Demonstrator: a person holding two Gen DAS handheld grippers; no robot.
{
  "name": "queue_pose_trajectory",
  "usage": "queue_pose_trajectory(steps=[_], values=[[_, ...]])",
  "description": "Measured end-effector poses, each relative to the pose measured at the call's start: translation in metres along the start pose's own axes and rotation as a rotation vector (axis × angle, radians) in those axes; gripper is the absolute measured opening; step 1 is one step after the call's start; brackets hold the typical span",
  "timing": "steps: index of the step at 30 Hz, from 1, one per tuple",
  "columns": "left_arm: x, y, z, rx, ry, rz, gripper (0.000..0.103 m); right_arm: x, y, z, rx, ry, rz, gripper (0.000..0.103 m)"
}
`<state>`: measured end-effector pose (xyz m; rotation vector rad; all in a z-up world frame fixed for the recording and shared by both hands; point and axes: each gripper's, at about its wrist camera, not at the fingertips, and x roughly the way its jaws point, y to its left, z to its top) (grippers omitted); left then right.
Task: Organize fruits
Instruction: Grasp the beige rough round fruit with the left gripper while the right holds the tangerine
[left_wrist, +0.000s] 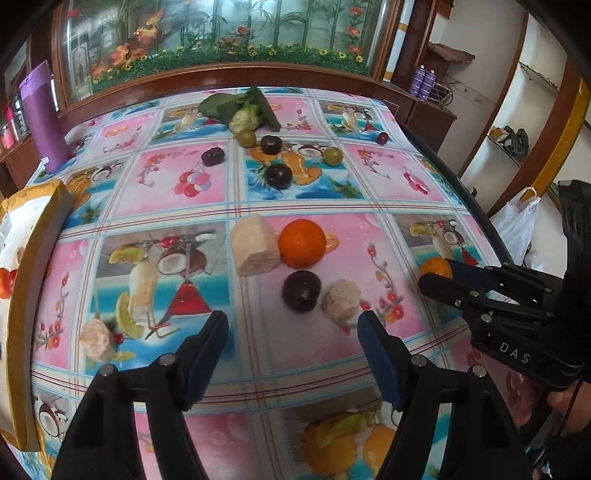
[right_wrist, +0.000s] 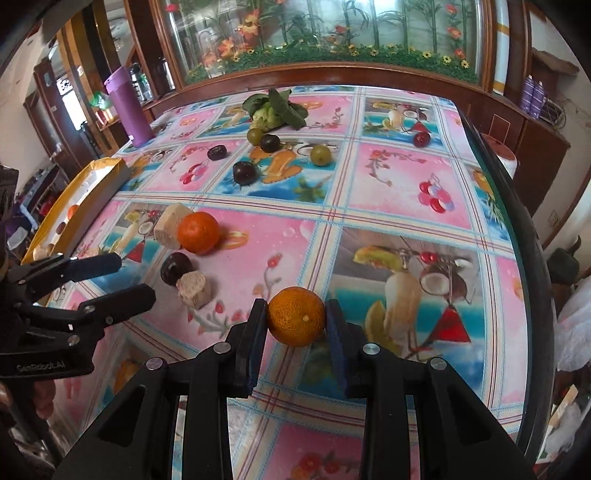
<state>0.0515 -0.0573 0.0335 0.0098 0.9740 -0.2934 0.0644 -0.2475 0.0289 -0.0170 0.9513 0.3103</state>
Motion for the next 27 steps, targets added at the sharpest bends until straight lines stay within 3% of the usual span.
queue_pose_trajectory(steps=[5, 10, 13, 16, 20, 27], values=[[0.011, -0.014, 0.002, 0.006, 0.016, -0.020, 0.075, 0.001, -0.009, -0.003, 0.025, 0.008, 0.010, 0.031], [0.029, -0.018, 0.010, -0.014, 0.014, 0.042, 0.075, 0.002, -0.011, -0.003, 0.030, 0.010, 0.024, 0.031], [0.033, -0.017, 0.009, 0.008, 0.020, 0.100, 0.065, 0.002, -0.011, -0.004, 0.028, 0.012, 0.033, 0.031], [0.025, -0.010, 0.001, 0.018, 0.033, 0.135, 0.049, 0.002, -0.012, -0.004, 0.033, 0.011, 0.043, 0.032], [0.009, 0.013, -0.013, -0.054, 0.043, 0.078, 0.049, 0.001, -0.014, -0.005, 0.041, 0.006, 0.060, 0.032], [0.008, 0.009, -0.017, -0.030, 0.035, 0.041, 0.049, 0.003, -0.011, -0.004, 0.033, 0.005, 0.054, 0.032]])
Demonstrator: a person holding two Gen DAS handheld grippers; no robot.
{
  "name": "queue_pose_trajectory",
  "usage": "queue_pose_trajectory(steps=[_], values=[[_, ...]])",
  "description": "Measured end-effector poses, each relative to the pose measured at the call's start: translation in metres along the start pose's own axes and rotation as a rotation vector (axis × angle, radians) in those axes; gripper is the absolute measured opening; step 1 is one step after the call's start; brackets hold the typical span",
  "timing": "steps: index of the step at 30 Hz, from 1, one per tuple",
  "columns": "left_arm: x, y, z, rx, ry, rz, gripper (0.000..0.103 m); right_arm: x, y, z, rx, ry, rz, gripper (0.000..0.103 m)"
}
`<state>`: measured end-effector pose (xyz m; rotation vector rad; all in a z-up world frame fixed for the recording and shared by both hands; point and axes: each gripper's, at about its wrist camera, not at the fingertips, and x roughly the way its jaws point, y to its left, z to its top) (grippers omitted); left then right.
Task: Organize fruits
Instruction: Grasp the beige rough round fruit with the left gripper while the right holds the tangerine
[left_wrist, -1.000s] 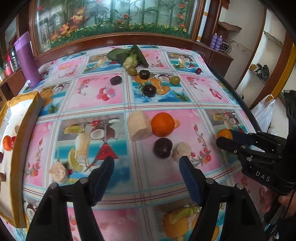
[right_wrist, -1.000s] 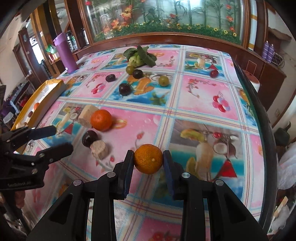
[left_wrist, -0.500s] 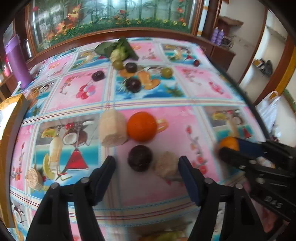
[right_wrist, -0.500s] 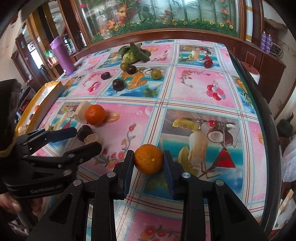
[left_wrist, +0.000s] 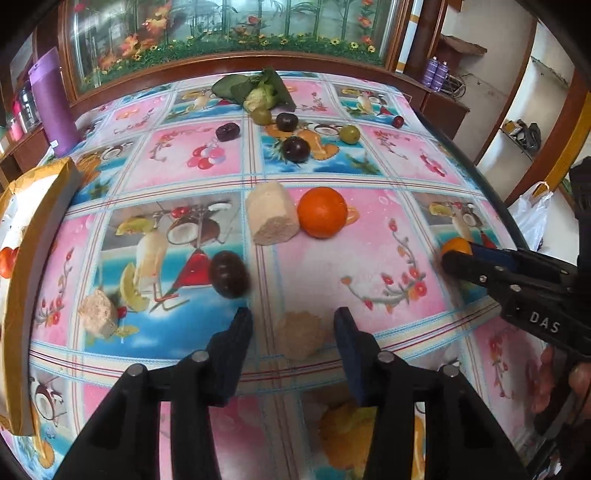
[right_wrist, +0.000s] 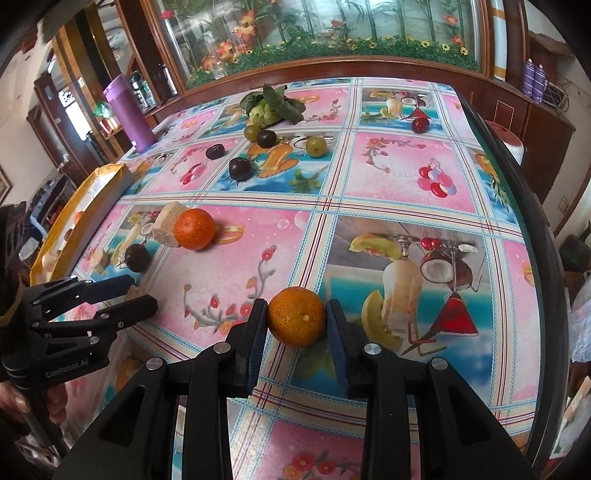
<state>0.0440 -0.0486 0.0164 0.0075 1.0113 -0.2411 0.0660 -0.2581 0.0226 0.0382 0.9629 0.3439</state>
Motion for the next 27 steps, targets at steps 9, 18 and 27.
queue_pose_trajectory(steps=[9, 18, 27], values=[[-0.002, 0.000, -0.006, 0.023, -0.050, -0.016, 0.027, 0.000, 0.001, -0.001, -0.006, -0.007, -0.019, 0.032], [-0.015, 0.005, -0.015, 0.024, -0.061, -0.048, 0.028, -0.005, 0.010, -0.005, -0.037, -0.032, -0.071, 0.031], [-0.048, 0.015, -0.023, 0.027, -0.107, -0.028, 0.028, -0.030, 0.030, -0.010, -0.052, -0.088, -0.103, 0.031]])
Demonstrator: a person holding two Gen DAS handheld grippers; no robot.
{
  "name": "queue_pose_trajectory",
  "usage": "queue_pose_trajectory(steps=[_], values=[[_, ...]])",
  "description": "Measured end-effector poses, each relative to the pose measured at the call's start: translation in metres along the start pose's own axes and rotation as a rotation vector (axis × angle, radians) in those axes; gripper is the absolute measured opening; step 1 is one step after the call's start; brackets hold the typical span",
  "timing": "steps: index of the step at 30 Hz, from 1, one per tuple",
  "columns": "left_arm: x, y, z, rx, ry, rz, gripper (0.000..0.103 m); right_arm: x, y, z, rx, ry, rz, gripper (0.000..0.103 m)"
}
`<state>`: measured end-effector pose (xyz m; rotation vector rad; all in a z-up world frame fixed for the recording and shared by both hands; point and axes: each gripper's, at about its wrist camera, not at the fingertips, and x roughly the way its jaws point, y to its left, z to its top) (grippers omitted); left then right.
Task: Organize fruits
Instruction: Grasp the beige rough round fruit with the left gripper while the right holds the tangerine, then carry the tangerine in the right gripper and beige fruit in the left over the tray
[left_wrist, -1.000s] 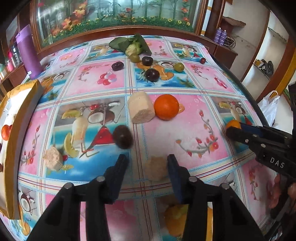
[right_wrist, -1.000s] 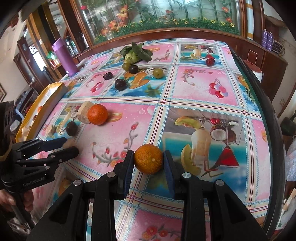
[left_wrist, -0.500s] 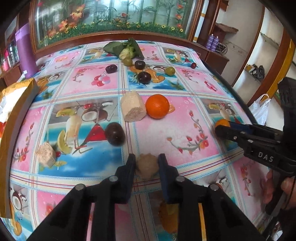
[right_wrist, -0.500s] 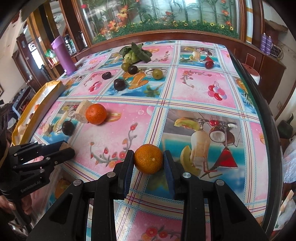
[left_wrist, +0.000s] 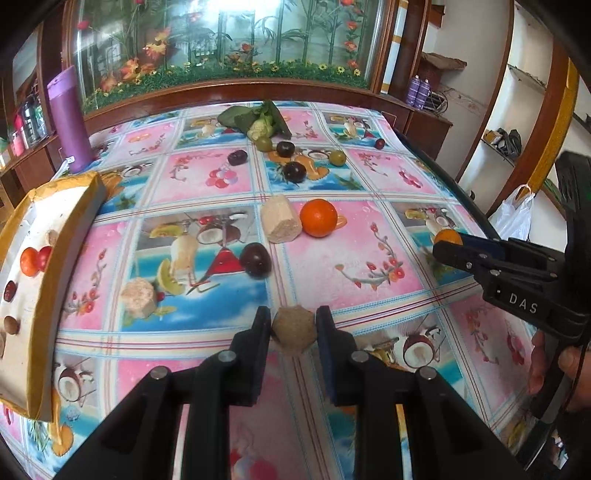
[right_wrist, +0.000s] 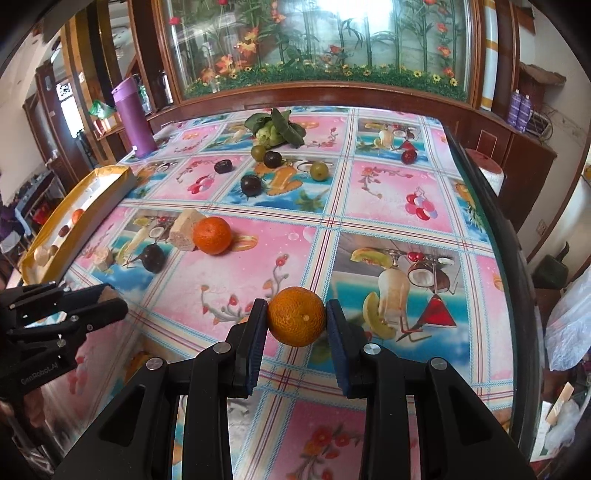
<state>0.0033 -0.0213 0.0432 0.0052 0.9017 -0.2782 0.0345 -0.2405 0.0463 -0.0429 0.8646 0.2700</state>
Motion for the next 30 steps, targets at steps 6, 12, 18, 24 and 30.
queue_pose_trajectory(steps=[6, 12, 18, 24, 30], values=[[-0.023, 0.025, -0.008, -0.051, -0.020, 0.022, 0.028, -0.015, 0.022, -0.010, -0.008, -0.004, -0.010, 0.031], [-0.045, 0.057, -0.019, -0.097, -0.036, 0.061, 0.028, -0.018, 0.054, -0.019, -0.023, 0.017, 0.007, 0.031], [-0.063, 0.095, -0.028, -0.154, -0.053, 0.099, 0.028, -0.011, 0.097, -0.016, -0.073, 0.031, 0.043, 0.031], [-0.076, 0.132, -0.034, -0.203, -0.076, 0.130, 0.028, -0.001, 0.142, -0.003, -0.133, 0.035, 0.085, 0.031], [-0.087, 0.168, -0.040, -0.248, -0.089, 0.161, 0.028, 0.008, 0.184, 0.010, -0.199, 0.032, 0.123, 0.031]])
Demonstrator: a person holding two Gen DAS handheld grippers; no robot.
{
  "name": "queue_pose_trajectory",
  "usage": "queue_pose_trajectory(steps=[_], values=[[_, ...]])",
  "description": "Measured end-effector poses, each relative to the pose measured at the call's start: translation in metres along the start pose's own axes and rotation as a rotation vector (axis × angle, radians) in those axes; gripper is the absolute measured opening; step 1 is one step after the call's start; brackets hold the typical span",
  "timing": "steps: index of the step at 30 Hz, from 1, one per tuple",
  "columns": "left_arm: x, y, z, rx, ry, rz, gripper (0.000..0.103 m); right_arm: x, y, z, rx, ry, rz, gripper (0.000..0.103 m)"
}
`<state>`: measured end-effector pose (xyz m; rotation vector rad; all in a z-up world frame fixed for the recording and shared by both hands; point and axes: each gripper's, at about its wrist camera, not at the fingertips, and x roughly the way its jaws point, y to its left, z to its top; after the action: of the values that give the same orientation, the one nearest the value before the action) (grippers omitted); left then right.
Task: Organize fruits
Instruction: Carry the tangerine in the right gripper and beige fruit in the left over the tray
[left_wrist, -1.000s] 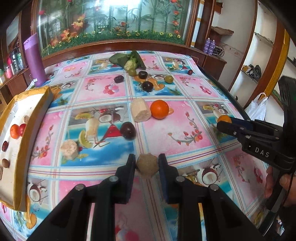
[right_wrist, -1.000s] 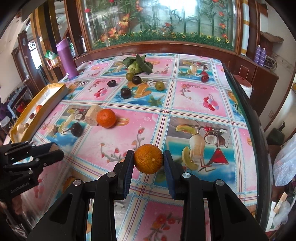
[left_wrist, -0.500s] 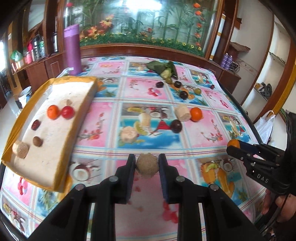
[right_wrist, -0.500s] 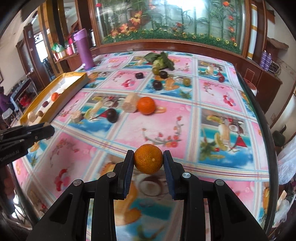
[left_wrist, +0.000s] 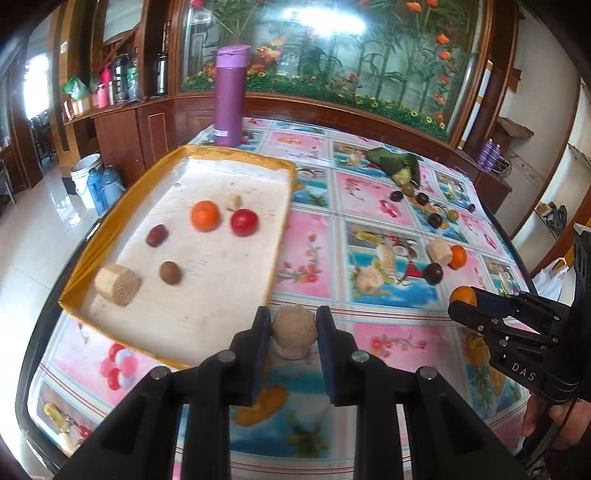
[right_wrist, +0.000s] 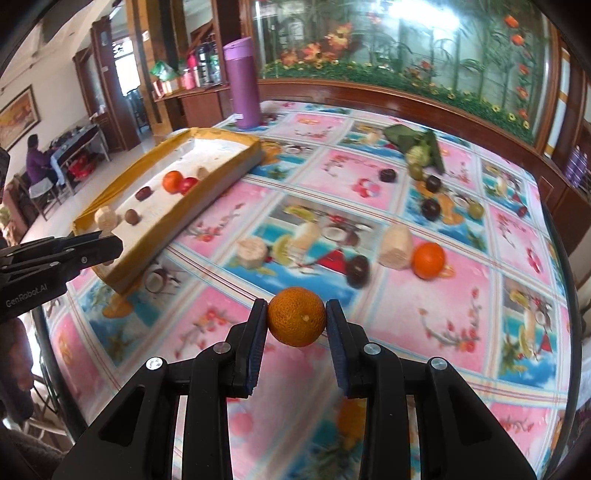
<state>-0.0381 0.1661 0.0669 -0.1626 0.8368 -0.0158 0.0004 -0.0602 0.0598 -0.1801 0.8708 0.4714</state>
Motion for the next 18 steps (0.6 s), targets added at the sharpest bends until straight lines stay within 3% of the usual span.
queue_pose_trajectory(steps=[11, 18], values=[[-0.001, 0.074, 0.008, -0.078, 0.001, 0.085, 0.028, 0.025, 0.060, 0.050, -0.109, -0.032, 0.068, 0.031], [0.008, 0.101, 0.016, -0.087, 0.008, 0.111, 0.028, 0.049, 0.092, 0.084, -0.142, -0.040, 0.122, 0.031]])
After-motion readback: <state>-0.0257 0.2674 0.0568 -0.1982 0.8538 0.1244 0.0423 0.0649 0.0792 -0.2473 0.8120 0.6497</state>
